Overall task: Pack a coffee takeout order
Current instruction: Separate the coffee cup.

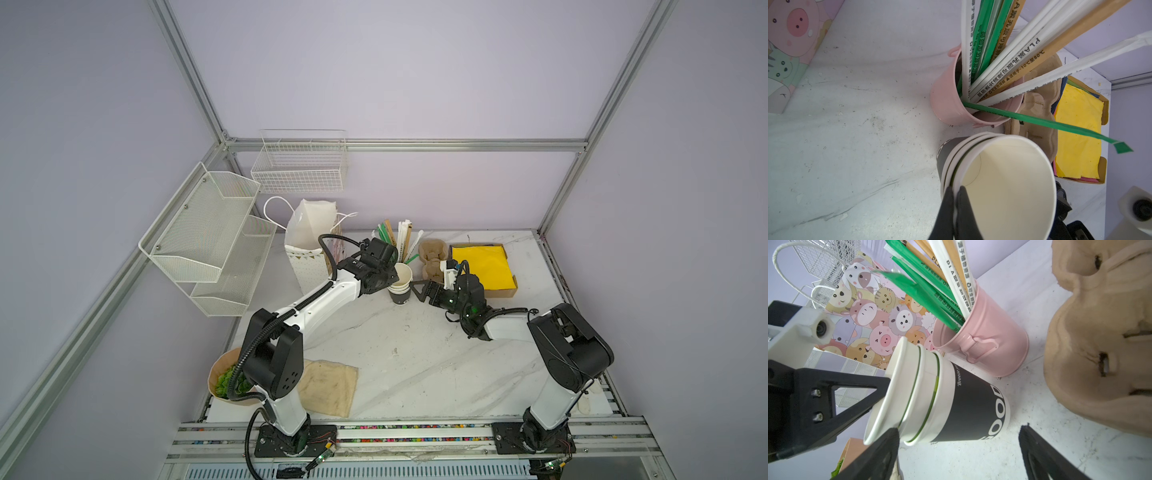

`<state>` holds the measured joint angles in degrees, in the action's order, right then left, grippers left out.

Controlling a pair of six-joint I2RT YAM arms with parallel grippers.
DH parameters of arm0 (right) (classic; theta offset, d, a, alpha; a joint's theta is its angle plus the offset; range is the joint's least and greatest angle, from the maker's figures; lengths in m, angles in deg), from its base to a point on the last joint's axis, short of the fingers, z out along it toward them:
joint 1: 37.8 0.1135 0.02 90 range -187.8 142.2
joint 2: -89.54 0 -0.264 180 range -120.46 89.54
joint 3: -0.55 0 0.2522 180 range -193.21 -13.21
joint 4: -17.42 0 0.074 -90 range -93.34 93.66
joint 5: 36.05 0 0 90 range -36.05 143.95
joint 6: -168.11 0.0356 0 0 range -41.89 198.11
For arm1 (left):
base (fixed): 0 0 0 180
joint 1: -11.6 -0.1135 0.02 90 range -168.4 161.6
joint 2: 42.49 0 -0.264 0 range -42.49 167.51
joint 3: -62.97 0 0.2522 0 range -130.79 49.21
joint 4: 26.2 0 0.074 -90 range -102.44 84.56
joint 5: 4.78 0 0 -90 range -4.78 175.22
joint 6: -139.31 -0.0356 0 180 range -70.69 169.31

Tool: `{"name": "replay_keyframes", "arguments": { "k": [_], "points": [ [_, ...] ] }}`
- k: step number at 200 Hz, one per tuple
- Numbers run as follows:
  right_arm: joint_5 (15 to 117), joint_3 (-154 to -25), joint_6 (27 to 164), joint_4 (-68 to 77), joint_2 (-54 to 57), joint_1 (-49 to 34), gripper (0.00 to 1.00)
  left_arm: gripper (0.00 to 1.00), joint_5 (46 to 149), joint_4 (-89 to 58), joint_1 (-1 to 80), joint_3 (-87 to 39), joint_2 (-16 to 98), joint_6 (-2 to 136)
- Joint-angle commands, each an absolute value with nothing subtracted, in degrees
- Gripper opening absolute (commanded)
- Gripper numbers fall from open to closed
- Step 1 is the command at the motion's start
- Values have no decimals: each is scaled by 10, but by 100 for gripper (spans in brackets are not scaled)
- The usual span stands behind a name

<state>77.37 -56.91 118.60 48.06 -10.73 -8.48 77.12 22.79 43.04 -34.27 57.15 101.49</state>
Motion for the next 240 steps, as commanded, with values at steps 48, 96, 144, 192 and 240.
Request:
{"name": "replay_keyframes", "arguments": {
  "k": [48,96,144,192,240],
  "points": [
    [743,-587,1183,450,-125,-81,92,0,814,191,430,-322,539,1040],
    [715,-606,1173,400,-129,-81,92,0,824,191,430,-323,531,1042],
    [711,-610,1168,388,-122,-81,92,0,813,204,431,-337,527,1024],
    [710,-621,1158,372,-114,-80,92,0,791,241,430,-398,536,988],
    [710,-626,1156,367,-116,-81,92,0,768,288,430,-463,548,954]
  ]
}}
